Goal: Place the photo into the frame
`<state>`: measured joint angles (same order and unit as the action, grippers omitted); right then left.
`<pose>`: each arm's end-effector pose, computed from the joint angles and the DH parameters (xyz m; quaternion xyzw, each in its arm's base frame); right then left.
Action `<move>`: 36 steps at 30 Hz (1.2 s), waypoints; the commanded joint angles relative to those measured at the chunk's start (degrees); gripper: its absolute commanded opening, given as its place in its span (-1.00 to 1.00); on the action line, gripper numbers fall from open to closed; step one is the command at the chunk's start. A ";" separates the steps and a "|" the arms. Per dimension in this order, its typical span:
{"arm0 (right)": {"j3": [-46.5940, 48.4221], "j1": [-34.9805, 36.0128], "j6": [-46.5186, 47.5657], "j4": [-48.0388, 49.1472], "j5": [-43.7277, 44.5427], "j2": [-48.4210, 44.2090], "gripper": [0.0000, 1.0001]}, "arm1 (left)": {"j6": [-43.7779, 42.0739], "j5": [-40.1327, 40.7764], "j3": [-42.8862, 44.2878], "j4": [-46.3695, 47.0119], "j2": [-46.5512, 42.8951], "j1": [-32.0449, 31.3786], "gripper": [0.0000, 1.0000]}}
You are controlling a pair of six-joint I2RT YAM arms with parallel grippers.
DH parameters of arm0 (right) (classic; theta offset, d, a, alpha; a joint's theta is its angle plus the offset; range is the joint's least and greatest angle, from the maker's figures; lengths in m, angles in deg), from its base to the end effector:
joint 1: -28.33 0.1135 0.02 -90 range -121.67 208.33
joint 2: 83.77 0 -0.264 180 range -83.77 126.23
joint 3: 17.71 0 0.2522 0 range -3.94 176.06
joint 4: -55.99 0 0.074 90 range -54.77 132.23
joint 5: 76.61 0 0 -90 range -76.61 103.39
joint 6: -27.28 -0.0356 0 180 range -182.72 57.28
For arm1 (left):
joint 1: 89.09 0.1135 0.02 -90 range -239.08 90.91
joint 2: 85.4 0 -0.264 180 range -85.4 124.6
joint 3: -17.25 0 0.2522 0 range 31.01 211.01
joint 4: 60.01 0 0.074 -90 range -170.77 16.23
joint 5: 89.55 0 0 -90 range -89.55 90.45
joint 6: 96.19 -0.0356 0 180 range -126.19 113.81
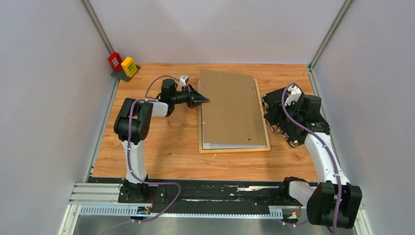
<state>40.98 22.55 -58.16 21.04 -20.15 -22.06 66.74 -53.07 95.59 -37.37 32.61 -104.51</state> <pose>0.2293 -0.0034 0.2689 -0.1174 0.8618 0.2204 0.4416 0.4060 -0.1417 0.1577 -0.1106 0.7582 -0.6296 0.1285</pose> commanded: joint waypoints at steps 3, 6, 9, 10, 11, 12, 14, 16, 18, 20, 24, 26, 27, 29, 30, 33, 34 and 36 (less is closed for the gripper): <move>0.07 -0.38 0.30 0.55 -1.35 -0.71 0.13 | -0.97 -2.10 1.73 2.55 -1.14 -0.64 -1.00; 0.07 -0.46 0.28 0.55 -1.42 -0.72 0.13 | -1.18 -2.12 1.77 2.41 -1.15 -0.66 -1.00; 0.07 -0.55 0.28 0.53 -1.47 -0.74 0.13 | -1.22 -2.12 1.87 2.36 -1.14 -0.62 -1.00; 0.07 -0.55 0.28 0.51 -1.49 -0.80 0.13 | -1.21 -2.12 1.87 2.36 -1.13 -0.70 -1.00; 0.07 -0.55 0.28 0.53 -1.56 -0.80 0.13 | -1.27 -2.12 1.93 2.36 -1.15 -0.68 -1.00; 0.07 -0.62 0.28 0.45 -1.59 -0.83 0.13 | -1.24 -2.14 1.95 2.36 -1.13 -0.73 -1.00; 0.05 -0.63 0.34 0.40 -1.65 -0.85 0.13 | -1.21 -2.15 2.01 2.36 -1.06 -0.83 -1.00; 0.07 -0.63 0.29 0.45 -1.70 -0.81 0.13 | -1.13 -2.14 2.04 2.37 -0.97 -0.84 -1.00; 0.07 -0.71 0.36 0.42 -1.75 -0.76 0.13 | -1.11 -2.19 2.17 2.40 -0.88 -0.92 -1.00; -0.01 -0.77 0.36 0.40 -1.82 -0.80 0.13 | -1.12 -2.25 2.22 2.37 -0.82 -1.00 -1.00; 0.06 -0.81 0.36 0.36 -1.89 -0.72 0.13 | -1.04 -2.21 2.32 2.43 -0.61 -1.05 -1.00; -0.01 -0.89 0.36 0.35 -1.93 -0.72 0.13 | -1.09 -2.21 2.38 2.37 -0.49 -1.16 -1.00; -0.03 -0.90 0.36 0.36 -1.96 -0.72 0.13 | -1.06 -2.21 2.44 2.36 -0.45 -1.18 -1.00; -0.01 -0.90 0.36 0.33 -2.01 -0.72 0.13 | -0.99 -2.21 2.54 2.40 -0.29 -1.19 -1.00; -0.01 -0.90 0.36 0.34 -2.02 -0.72 0.13 | -0.96 -2.21 2.56 2.37 -0.28 -1.23 -1.00; -0.01 -0.99 0.45 0.23 -2.04 -0.67 0.13 | -0.92 -2.19 2.57 2.42 -0.31 -1.21 -1.00; -0.01 -0.99 0.45 0.25 -2.05 -0.63 0.13 | -0.94 -2.15 2.57 2.48 -0.26 -1.22 -1.00; -0.01 -0.99 0.45 0.26 -2.07 -0.63 0.13 | -0.94 -2.12 2.62 2.46 -0.25 -1.27 -1.00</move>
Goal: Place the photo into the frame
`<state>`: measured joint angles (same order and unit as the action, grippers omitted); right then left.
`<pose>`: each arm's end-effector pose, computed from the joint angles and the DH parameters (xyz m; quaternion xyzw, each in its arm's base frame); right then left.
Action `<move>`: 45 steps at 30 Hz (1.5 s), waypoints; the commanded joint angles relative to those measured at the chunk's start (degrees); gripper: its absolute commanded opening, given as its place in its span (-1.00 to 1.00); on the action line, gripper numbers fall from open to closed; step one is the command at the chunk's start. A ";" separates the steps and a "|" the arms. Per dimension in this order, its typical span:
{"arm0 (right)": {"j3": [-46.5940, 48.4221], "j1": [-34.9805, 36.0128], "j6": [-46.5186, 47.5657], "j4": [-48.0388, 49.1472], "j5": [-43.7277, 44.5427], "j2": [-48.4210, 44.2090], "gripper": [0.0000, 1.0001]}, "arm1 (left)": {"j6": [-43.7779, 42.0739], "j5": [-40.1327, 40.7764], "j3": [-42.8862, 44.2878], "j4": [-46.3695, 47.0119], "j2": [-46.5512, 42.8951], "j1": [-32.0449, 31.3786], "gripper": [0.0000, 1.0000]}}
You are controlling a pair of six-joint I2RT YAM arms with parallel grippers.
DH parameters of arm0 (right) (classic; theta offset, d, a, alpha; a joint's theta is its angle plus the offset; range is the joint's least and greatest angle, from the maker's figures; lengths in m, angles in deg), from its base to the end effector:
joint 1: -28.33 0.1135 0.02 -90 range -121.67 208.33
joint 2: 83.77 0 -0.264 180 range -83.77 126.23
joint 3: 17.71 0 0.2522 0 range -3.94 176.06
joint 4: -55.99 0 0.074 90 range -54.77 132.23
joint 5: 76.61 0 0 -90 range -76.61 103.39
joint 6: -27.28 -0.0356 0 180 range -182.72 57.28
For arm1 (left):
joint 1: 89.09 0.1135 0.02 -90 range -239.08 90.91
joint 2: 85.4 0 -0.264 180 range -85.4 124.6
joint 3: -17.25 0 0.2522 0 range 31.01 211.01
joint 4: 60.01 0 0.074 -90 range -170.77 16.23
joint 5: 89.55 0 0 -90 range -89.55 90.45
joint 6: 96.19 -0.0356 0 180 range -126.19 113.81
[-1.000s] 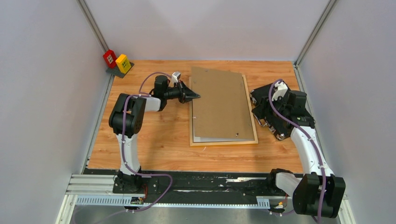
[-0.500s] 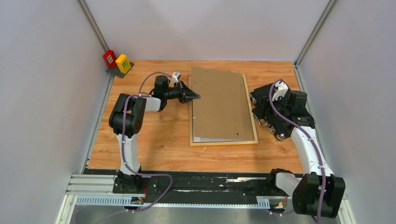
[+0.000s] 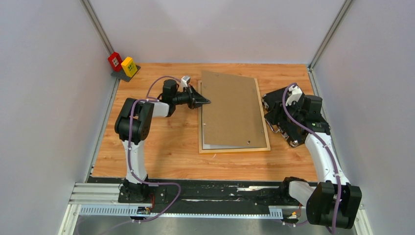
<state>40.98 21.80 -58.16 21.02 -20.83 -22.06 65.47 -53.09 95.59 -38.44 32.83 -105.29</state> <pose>0.2290 -0.0061 0.2690 -0.1142 0.8611 0.2227 0.4426 0.4037 -0.1471 0.1544 -0.1033 0.7634 -0.6256 0.1232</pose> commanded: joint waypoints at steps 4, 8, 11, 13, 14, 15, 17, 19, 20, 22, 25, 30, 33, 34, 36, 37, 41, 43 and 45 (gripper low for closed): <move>-0.08 -0.33 0.45 0.26 -1.55 -0.71 0.13 | 0.32 -2.02 2.61 3.52 -0.31 -0.43 -1.00; -0.04 -0.33 0.45 0.16 -1.64 -0.72 0.13 | 0.25 -2.14 2.66 3.52 -0.14 -0.47 -1.00; -0.01 -0.41 0.53 0.17 -1.64 -0.72 0.13 | 0.17 -2.17 2.78 3.46 0.00 -0.47 -1.00; -0.02 -0.42 0.54 0.09 -1.72 -0.63 0.13 | 0.26 -2.18 2.87 3.36 0.19 -0.49 -1.00; -0.04 -0.42 0.54 0.16 -1.77 -0.63 0.13 | 0.20 -2.18 2.98 3.35 0.26 -0.49 -1.00; -0.02 -0.50 0.54 0.12 -1.74 -0.63 0.13 | 0.23 -2.18 3.04 3.34 0.44 -0.49 -1.00; -0.06 -0.51 0.54 0.10 -1.74 -0.54 0.14 | 0.35 -2.18 3.26 3.35 0.83 -0.47 -1.00; -0.02 -0.51 0.54 0.12 -1.83 -0.50 0.14 | 0.52 -2.30 3.64 3.34 1.11 -0.49 -1.00; -0.01 -0.51 0.54 0.07 -1.84 -0.54 0.14 | 0.56 -2.35 3.72 3.34 1.16 -0.45 -1.00; -0.01 -0.58 0.61 0.03 -1.82 -0.50 0.14 | 0.66 -2.36 3.96 3.38 1.37 -0.45 -1.00; -0.01 -0.59 0.63 0.02 -1.97 -0.38 0.14 | 0.77 -2.36 4.25 3.44 1.50 -0.46 -1.00; -0.01 -0.68 0.72 0.00 -2.02 -0.37 0.14 | 0.77 -2.45 4.45 3.34 1.69 -0.49 -1.00; 0.05 -0.77 0.72 -0.11 -2.11 -0.36 0.14 | 0.51 -2.52 4.63 2.87 1.82 -0.51 -1.00; 0.07 -0.77 0.72 -0.09 -2.09 -0.36 0.14 | 0.44 -2.53 4.66 2.76 1.91 -0.55 -1.00; 0.01 -0.81 0.72 -0.13 -2.08 -0.37 0.14 | 0.42 -2.54 4.68 2.77 2.04 -0.53 -1.00; 0.02 -0.85 0.72 -0.09 -2.08 -0.37 0.14 | 0.41 -2.54 4.79 2.79 2.07 -0.56 -1.00; 0.07 -0.86 0.72 -0.06 -2.21 -0.28 0.14 | 0.50 -2.54 4.94 2.79 2.31 -0.55 -1.00; 0.07 -0.95 0.80 -0.07 -2.17 -0.28 0.14 | 0.58 -2.61 5.02 2.79 2.54 -0.58 -1.00; 0.07 -0.95 0.80 -0.15 -2.23 -0.28 0.14 | 0.59 -2.61 5.03 2.73 2.69 -0.57 -1.00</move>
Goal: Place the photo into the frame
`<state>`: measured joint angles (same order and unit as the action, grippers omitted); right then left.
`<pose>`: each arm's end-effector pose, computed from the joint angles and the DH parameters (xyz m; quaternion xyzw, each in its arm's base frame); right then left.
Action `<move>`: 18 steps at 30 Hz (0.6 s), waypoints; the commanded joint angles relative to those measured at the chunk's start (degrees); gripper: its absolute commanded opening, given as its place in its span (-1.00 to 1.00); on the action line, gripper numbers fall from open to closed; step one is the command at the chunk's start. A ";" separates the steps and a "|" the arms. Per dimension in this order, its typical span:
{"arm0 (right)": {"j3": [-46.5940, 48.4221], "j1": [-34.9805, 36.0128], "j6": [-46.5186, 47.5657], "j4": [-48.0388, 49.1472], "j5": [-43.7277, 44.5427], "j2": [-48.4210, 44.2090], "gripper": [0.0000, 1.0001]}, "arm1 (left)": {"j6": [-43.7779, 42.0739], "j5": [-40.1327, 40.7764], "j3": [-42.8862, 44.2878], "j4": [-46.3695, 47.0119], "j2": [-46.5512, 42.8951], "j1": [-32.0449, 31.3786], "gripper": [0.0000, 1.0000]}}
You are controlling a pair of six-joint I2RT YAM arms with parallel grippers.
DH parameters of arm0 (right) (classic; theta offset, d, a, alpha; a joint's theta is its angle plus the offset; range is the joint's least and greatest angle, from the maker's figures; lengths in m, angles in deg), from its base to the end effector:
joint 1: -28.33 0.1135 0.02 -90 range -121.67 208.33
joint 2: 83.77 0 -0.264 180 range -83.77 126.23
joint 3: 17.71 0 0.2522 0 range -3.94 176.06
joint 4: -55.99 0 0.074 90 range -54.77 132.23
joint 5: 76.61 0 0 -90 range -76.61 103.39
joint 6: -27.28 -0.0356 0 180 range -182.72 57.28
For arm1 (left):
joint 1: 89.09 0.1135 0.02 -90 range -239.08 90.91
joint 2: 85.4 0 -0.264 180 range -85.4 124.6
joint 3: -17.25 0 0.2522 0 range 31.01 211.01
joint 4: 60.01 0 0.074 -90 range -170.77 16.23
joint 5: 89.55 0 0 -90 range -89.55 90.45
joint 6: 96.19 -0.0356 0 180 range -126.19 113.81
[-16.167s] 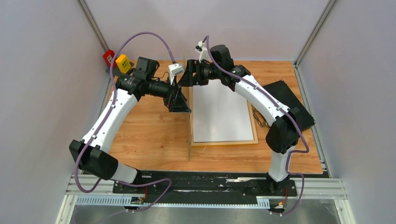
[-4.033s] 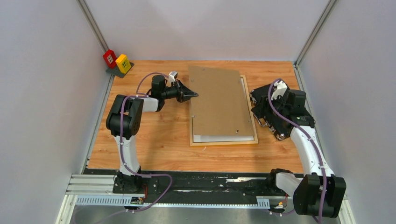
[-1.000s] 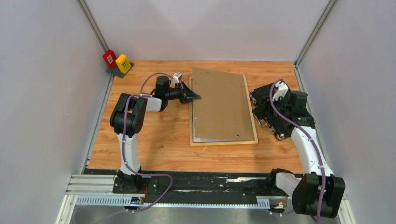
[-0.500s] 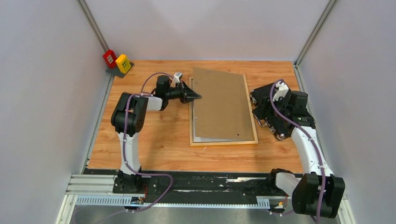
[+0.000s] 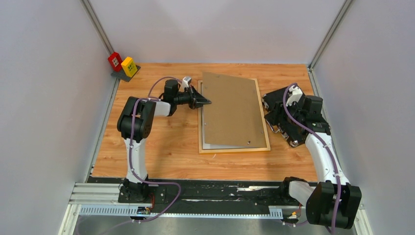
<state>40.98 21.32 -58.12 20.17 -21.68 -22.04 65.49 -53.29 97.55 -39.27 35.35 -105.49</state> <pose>0.2279 -0.0074 0.2679 -0.1119 0.8627 0.2288 0.4369 0.4105 -0.1507 0.1447 -0.1079 0.7669 -0.6226 0.1122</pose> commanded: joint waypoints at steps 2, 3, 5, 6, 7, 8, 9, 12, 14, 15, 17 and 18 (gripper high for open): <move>0.07 -0.54 0.76 0.63 -1.45 -0.30 0.14 | 0.57 -2.38 3.13 3.56 0.42 -0.34 -1.00; 0.07 -0.54 0.76 0.64 -1.45 -0.30 0.14 | 0.57 -2.36 3.21 3.51 0.44 -0.37 -1.00; 0.07 -0.54 0.76 0.70 -1.54 -0.30 0.14 | 0.59 -2.46 3.28 3.47 0.57 -0.42 -1.00; 0.07 -0.55 0.76 0.65 -1.54 -0.30 0.14 | 0.57 -2.41 3.26 3.47 0.61 -0.44 -1.00; 0.07 -0.63 0.83 0.68 -1.58 -0.30 0.14 | 0.53 -2.46 3.29 3.42 0.67 -0.46 -1.00; 0.07 -0.64 0.85 0.69 -1.55 -0.30 0.14 | 0.49 -2.50 3.31 3.32 0.75 -0.47 -1.00; 0.07 -0.64 0.85 0.63 -1.52 -0.28 0.14 | 0.44 -2.42 3.26 3.26 0.78 -0.47 -1.00; 0.07 -0.72 0.85 0.64 -1.61 -0.18 0.14 | 0.42 -2.37 3.29 3.27 0.91 -0.54 -1.00; 0.07 -0.73 0.85 0.66 -1.59 -0.21 0.14 | 0.39 -2.42 3.37 3.17 1.01 -0.56 -1.00; 0.07 -0.73 0.85 0.68 -1.63 -0.17 0.14 | 0.44 -2.43 3.39 3.13 1.09 -0.56 -1.00; 0.07 -0.74 0.87 0.64 -1.72 -0.21 0.14 | 0.39 -2.43 3.41 3.13 1.14 -0.60 -1.00; 0.07 -0.77 0.93 0.59 -1.69 -0.12 0.14 | 0.39 -2.43 3.46 3.12 1.30 -0.64 -1.00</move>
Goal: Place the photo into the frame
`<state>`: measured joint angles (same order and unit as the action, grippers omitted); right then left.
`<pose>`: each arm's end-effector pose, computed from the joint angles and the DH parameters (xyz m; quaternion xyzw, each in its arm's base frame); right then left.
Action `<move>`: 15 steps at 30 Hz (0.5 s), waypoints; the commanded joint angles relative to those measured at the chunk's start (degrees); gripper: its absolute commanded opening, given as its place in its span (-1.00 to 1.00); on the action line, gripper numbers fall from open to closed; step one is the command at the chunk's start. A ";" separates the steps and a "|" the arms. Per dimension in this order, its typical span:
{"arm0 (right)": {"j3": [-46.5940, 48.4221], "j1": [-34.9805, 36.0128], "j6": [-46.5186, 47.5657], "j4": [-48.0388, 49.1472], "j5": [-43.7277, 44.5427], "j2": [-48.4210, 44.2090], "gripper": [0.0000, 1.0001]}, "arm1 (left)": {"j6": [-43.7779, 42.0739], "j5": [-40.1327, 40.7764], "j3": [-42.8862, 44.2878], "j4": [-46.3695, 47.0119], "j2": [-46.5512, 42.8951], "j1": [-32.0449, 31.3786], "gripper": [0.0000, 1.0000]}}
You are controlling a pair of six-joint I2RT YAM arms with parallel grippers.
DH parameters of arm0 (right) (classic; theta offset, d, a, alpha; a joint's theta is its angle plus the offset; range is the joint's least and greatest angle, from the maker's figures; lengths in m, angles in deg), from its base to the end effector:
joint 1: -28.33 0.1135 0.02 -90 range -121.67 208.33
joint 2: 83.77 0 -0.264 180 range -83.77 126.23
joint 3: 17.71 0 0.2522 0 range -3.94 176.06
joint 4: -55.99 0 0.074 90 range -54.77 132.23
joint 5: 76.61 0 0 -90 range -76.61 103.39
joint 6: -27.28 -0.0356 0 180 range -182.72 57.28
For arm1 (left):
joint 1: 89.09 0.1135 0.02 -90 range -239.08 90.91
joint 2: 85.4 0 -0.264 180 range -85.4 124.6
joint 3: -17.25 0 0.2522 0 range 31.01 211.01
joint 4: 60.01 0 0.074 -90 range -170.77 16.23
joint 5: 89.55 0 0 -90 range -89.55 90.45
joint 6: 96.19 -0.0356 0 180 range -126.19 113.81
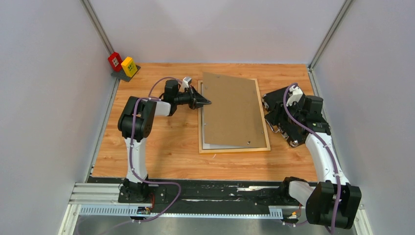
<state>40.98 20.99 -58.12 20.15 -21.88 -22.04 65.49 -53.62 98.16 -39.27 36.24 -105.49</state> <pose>0.2278 -0.0086 0.2679 -0.1101 0.8626 0.2291 0.4374 0.4128 -0.1515 0.1413 -0.1075 0.7673 -0.6228 0.1085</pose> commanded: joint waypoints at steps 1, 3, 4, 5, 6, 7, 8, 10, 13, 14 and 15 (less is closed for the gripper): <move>0.07 -0.48 0.92 0.60 -1.52 -0.15 0.14 | 0.35 -2.10 2.83 3.05 0.47 -0.64 -1.00; 0.07 -0.48 0.94 0.63 -1.52 -0.12 0.14 | 0.12 -2.01 2.84 2.77 0.63 -0.64 -1.00; 0.07 -0.49 0.90 0.60 -1.50 -0.12 0.14 | 0.12 -2.01 2.81 2.68 0.68 -0.64 -1.00; 0.07 -0.56 0.93 0.60 -1.53 -0.08 0.14 | 0.04 -2.01 2.81 2.61 0.76 -0.62 -1.00; 0.07 -0.56 0.94 0.60 -1.50 -0.12 0.14 | 0.04 -2.01 2.81 2.64 0.82 -0.64 -1.00; 0.07 -0.58 0.94 0.60 -1.48 -0.12 0.14 | -0.09 -1.95 2.76 2.54 0.95 -0.64 -1.00; 0.07 -0.57 0.94 0.64 -1.55 -0.12 0.14 | -0.11 -1.89 2.66 2.52 0.96 -0.65 -1.00; 0.07 -0.58 0.94 0.61 -1.57 -0.10 0.14 | -0.28 -1.84 2.59 2.35 1.05 -0.65 -1.00; 0.07 -0.65 0.98 0.56 -1.65 -0.04 0.14 | -0.47 -1.68 2.43 2.09 0.93 -0.65 -1.00; 0.07 -0.62 1.02 0.63 -1.65 -0.04 0.14 | -0.52 -1.62 2.34 2.07 0.82 -0.65 -1.00; 0.14 -0.66 1.02 0.64 -1.65 0.04 0.14 | -0.56 -1.60 2.23 2.15 0.68 -0.71 -1.00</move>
<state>40.98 20.67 -58.09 20.13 -22.25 -22.04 65.40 -53.86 98.16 -39.29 37.01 -105.34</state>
